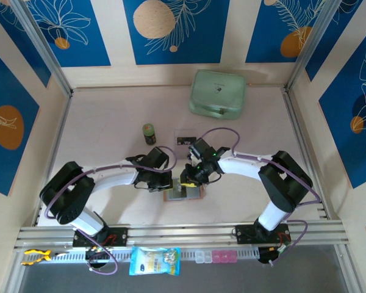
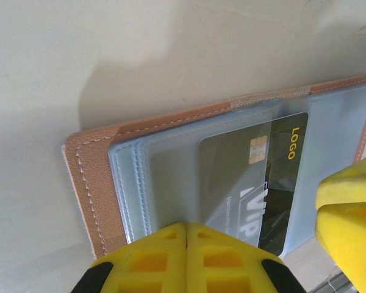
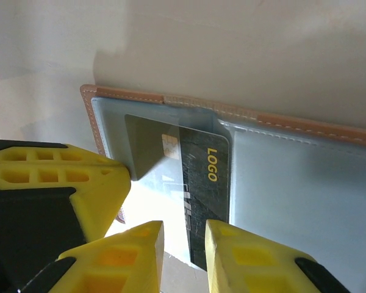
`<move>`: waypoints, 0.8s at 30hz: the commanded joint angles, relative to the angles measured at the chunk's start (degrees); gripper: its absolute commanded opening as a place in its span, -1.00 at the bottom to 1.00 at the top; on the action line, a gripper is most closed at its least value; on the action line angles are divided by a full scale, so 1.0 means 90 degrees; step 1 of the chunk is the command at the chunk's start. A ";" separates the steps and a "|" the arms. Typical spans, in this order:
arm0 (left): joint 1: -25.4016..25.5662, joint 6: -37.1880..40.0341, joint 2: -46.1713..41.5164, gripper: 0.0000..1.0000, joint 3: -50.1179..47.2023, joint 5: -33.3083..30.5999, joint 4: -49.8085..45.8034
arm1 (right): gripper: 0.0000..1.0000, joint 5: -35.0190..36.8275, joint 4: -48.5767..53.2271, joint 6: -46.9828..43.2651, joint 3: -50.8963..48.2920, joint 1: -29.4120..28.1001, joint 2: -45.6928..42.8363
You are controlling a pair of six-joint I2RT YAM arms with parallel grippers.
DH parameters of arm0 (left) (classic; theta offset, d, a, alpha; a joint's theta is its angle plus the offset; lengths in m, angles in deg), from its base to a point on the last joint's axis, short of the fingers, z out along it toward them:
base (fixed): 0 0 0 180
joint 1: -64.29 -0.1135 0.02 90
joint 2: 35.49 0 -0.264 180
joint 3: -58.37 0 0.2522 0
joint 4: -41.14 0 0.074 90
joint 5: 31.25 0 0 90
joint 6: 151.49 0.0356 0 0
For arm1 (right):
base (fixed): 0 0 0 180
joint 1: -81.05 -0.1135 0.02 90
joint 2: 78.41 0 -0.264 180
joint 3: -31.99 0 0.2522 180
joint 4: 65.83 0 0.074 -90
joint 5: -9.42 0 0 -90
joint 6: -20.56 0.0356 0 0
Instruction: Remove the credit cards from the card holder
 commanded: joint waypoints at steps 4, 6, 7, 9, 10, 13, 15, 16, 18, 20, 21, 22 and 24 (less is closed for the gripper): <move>0.0055 0.0084 0.0093 -0.94 0.0100 0.0001 -0.0222 | -0.52 -0.0142 -0.0009 -0.0068 -0.0124 0.0065 0.0019; 0.0050 0.0079 0.0078 -0.94 0.0078 -0.0018 -0.0229 | -0.51 -0.0162 -0.0081 -0.0043 -0.0180 0.0059 0.0056; 0.0058 0.0072 0.0068 -0.94 0.0085 -0.0026 -0.0240 | -0.51 -0.0178 -0.0120 -0.0021 -0.0207 0.0061 0.0069; 0.0052 0.0071 0.0058 -0.94 0.0078 -0.0037 -0.0241 | -0.51 -0.0180 -0.0153 -0.0009 -0.0228 0.0060 0.0107; 0.0057 0.0071 0.0058 -0.94 0.0087 -0.0038 -0.0254 | -0.51 -0.0163 -0.0162 -0.0014 -0.0242 0.0066 0.0122; 0.0057 0.0071 0.0058 -0.94 0.0105 -0.0036 -0.0260 | -0.51 -0.0144 -0.0173 -0.0031 -0.0269 0.0059 0.0165; 0.0051 0.0074 0.0046 -0.94 0.0105 -0.0033 -0.0264 | -0.52 -0.0152 -0.0202 -0.0032 -0.0278 0.0061 0.0197; 0.0049 0.0071 0.0042 -0.94 0.0118 -0.0021 -0.0268 | -0.51 -0.0176 -0.0228 -0.0026 -0.0295 0.0064 0.0217; 0.0053 0.0059 -0.0023 -0.93 0.0134 0.0001 -0.0284 | -0.51 -0.0221 -0.0305 0.0000 -0.0329 0.0059 0.0229; 0.0050 0.0061 -0.0142 -0.92 0.0163 0.0008 -0.0335 | -0.52 -0.0250 -0.0364 0.0008 -0.0349 0.0059 0.0227; 0.0054 0.0066 -0.0191 -0.91 0.0176 0.0006 -0.0375 | -0.52 -0.0256 -0.0368 0.0007 -0.0350 0.0059 0.0235; 0.0058 0.0072 -0.0232 -0.90 0.0188 0.0011 -0.0398 | -0.52 -0.0259 -0.0377 0.0013 -0.0350 0.0057 0.0236; 0.0051 0.0072 -0.0264 -0.88 0.0192 0.0063 -0.0404 | -0.53 -0.0270 -0.0415 0.0003 -0.0368 0.0061 0.0222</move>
